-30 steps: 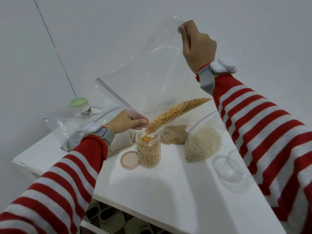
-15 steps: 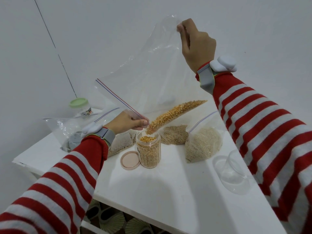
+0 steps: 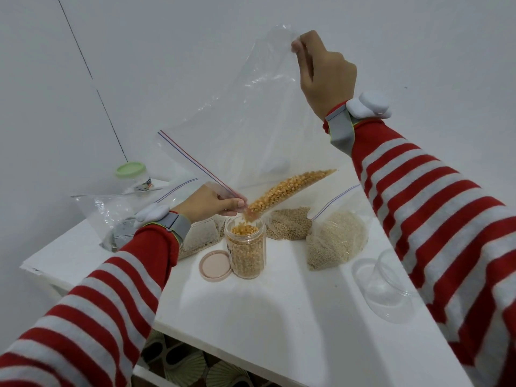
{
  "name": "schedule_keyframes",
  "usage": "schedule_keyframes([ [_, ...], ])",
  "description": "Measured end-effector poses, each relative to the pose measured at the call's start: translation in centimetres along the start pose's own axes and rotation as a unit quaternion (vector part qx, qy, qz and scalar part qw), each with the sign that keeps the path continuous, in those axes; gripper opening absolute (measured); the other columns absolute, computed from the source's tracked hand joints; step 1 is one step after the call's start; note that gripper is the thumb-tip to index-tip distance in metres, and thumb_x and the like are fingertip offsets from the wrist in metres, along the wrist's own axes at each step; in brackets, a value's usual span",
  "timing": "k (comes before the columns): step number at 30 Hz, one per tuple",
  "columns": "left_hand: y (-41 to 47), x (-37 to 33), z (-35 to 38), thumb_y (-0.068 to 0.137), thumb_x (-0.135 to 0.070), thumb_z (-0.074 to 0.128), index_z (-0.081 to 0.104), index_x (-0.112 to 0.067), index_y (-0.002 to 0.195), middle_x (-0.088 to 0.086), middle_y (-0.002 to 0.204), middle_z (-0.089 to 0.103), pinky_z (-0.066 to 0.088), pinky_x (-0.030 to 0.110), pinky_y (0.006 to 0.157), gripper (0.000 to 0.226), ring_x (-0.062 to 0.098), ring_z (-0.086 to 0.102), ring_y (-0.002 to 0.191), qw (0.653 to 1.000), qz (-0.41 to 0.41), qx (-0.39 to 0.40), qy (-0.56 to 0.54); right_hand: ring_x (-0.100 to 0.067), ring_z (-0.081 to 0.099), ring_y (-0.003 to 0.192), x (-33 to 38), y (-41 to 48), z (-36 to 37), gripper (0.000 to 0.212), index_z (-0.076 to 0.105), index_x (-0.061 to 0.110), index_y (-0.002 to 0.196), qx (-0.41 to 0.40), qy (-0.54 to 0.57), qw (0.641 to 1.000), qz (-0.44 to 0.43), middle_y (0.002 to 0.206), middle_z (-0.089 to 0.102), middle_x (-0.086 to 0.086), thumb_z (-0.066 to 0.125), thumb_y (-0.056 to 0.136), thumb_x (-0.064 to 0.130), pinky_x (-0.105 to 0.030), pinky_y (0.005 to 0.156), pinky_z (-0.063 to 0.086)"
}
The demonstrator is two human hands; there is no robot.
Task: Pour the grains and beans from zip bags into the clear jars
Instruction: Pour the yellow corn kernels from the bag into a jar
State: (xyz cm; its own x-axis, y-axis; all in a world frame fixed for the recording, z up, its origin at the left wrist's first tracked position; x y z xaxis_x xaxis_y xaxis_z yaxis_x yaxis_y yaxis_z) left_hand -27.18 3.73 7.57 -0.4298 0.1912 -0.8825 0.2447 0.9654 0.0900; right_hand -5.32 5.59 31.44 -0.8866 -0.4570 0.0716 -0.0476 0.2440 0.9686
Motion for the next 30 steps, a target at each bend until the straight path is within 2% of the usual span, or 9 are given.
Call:
schedule_keyframes([
  [6, -0.09, 0.06, -0.05, 0.087, -0.012, 0.07, 0.074, 0.002, 0.101, 0.001, 0.095, 0.076, 0.059, 0.026, 0.079, 0.02, 0.021, 0.072, 0.095, 1.0, -0.002, -0.002, -0.009, -0.029, 0.051, 0.052, 0.02, 0.19, 0.19, 0.05, 0.062, 0.015, 0.108, 0.015, -0.007, 1.0, -0.002, 0.06, 0.054, -0.006, 0.024, 0.103, 0.046, -0.036, 0.049, 0.037],
  [10, -0.13, -0.06, -0.09, 0.087, -0.012, 0.071, 0.074, 0.003, 0.102, 0.001, 0.094, 0.077, 0.059, 0.027, 0.08, 0.021, 0.021, 0.072, 0.095, 1.0, 0.0, -0.004, -0.009, -0.029, 0.051, 0.051, 0.0, 0.3, 0.14, 0.05, 0.062, 0.015, 0.108, 0.01, -0.002, 1.0, 0.0, 0.06, 0.055, -0.006, 0.024, 0.103, 0.047, -0.038, 0.048, 0.04],
  [22, -0.25, -0.07, 0.22, 0.087, -0.011, 0.07, 0.074, 0.004, 0.101, 0.0, 0.094, 0.077, 0.059, 0.022, 0.076, 0.021, 0.022, 0.072, 0.095, 1.0, -0.001, 0.0, -0.014, -0.027, 0.051, 0.051, 0.13, 0.4, 0.14, 0.051, 0.063, 0.015, 0.107, 0.011, -0.003, 1.0, -0.006, 0.06, 0.055, -0.005, 0.024, 0.103, 0.047, -0.035, 0.048, 0.037],
  [30, -0.28, -0.28, 0.03, 0.088, -0.01, 0.07, 0.073, 0.004, 0.101, 0.002, 0.095, 0.077, 0.059, 0.025, 0.078, 0.02, 0.023, 0.072, 0.095, 1.0, 0.003, -0.004, -0.015, -0.029, 0.05, 0.052, 0.35, 0.68, 0.11, 0.054, 0.063, 0.014, 0.108, 0.012, -0.009, 1.0, -0.01, 0.06, 0.054, -0.006, 0.022, 0.102, 0.049, -0.032, 0.049, 0.03],
])
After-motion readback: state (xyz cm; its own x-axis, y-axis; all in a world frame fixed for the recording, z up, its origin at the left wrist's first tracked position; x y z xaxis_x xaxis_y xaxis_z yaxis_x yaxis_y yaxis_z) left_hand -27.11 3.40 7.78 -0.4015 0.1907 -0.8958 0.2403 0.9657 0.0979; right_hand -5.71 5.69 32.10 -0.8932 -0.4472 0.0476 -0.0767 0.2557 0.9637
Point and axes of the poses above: each hand's wrist, its own y-axis towards the middle knuckle, its own z-axis out of the palm, x = y × z, the point moved 9 cm from there along y, towards the middle knuckle
